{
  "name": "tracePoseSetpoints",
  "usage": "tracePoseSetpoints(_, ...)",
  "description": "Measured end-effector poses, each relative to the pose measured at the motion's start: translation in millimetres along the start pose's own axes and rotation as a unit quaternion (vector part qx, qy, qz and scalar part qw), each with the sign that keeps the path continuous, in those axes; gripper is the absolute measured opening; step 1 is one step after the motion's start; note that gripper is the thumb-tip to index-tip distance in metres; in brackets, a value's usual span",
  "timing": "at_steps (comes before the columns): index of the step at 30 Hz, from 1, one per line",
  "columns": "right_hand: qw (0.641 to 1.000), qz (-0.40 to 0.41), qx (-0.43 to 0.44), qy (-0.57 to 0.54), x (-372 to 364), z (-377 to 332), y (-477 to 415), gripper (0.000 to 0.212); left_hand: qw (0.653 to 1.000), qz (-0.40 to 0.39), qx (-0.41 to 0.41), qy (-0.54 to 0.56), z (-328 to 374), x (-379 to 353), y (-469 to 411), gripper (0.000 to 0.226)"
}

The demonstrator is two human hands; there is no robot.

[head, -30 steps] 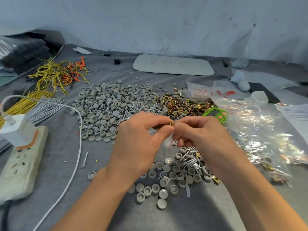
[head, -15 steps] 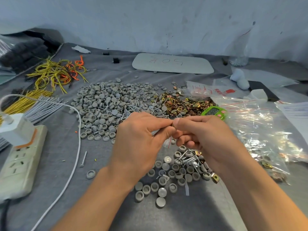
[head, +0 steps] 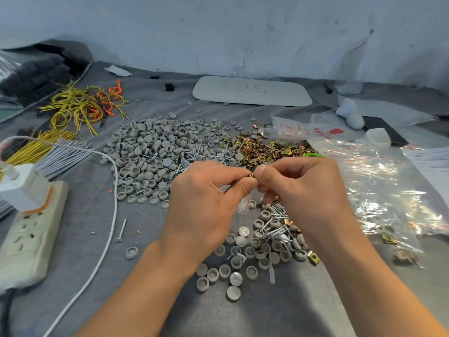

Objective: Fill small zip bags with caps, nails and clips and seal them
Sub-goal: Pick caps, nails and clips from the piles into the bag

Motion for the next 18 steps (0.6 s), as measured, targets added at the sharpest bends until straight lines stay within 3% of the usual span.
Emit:
tracePoseSetpoints(2,0.999,-0.036,0.007,0.005,-2,-1,0,0.013,0.999,0.001,0.044,0.031,-4,2,0,0.008)
tracePoseSetpoints(5,0.994,-0.099,-0.033,-0.033,-4,4,0,0.012,0.993,-0.008,0.105,0.062,-9,2,0,0.022)
tracePoseSetpoints(11,0.992,-0.127,-0.011,-0.018,3,3,1,0.012,0.976,-0.045,0.156,0.147,-11,-2,-3,0.019)
tracePoseSetpoints(18,0.986,-0.159,0.014,-0.052,3,-2,1,0.012,0.910,-0.076,0.237,0.331,-14,-6,-1,0.011)
Point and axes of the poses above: each hand's wrist, its own y-axis away from the middle knuckle, its own x-axis out of the back of the hand, z = x × y, the point moved 5 cm from there along -y, towards the middle knuckle, and after that the axes turned 12 degrees about -x, right-handed, at the moved point
